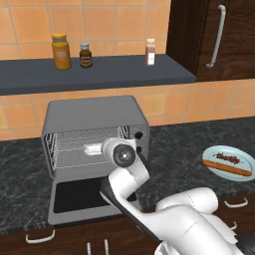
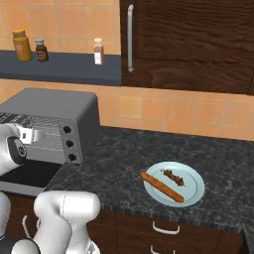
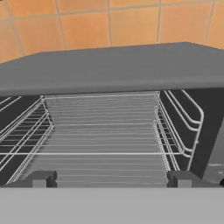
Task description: Pick up the kebab skewer and baguette bread, and place them inside the toaster oven. Close the toaster oven door and start by setting the timer.
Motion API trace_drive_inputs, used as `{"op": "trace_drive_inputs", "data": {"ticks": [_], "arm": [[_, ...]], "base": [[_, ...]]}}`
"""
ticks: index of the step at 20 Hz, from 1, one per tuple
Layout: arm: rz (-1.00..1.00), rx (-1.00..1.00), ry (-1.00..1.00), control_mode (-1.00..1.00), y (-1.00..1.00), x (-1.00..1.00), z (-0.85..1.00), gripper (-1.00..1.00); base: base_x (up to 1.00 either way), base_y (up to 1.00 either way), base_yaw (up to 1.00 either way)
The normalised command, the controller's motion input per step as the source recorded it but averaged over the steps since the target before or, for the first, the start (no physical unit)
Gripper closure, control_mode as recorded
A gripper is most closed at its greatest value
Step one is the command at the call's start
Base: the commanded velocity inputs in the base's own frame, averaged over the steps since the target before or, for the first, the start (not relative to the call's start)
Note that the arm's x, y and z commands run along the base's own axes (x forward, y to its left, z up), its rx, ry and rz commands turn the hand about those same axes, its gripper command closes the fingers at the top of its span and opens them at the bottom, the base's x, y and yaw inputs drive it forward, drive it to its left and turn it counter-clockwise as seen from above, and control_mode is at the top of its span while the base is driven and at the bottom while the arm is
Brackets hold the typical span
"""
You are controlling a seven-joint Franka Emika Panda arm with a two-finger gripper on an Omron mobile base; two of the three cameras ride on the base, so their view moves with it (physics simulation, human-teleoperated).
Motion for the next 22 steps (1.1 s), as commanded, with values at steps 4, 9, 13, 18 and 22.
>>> {"op": "trace_drive_inputs", "data": {"ticks": [4,9,13,18,22], "arm": [[0.00,0.00,-0.02,-1.00,0.09,0.38,-0.10,-1.00],[0.00,0.00,-0.01,-1.00,0.02,0.30,-0.18,-1.00],[0.00,0.00,0.00,-1.00,0.03,0.24,-0.03,-1.00],[0.00,0.00,0.00,-1.00,0.00,0.24,-0.07,-1.00],[0.00,0.00,0.00,-1.00,0.00,0.05,-0.14,-1.00]], "base": [[0.00,0.00,0.00],[0.00,0.00,0.00],[0.00,0.00,0.00],[0.00,0.00,0.00],[0.00,0.00,0.00]]}}
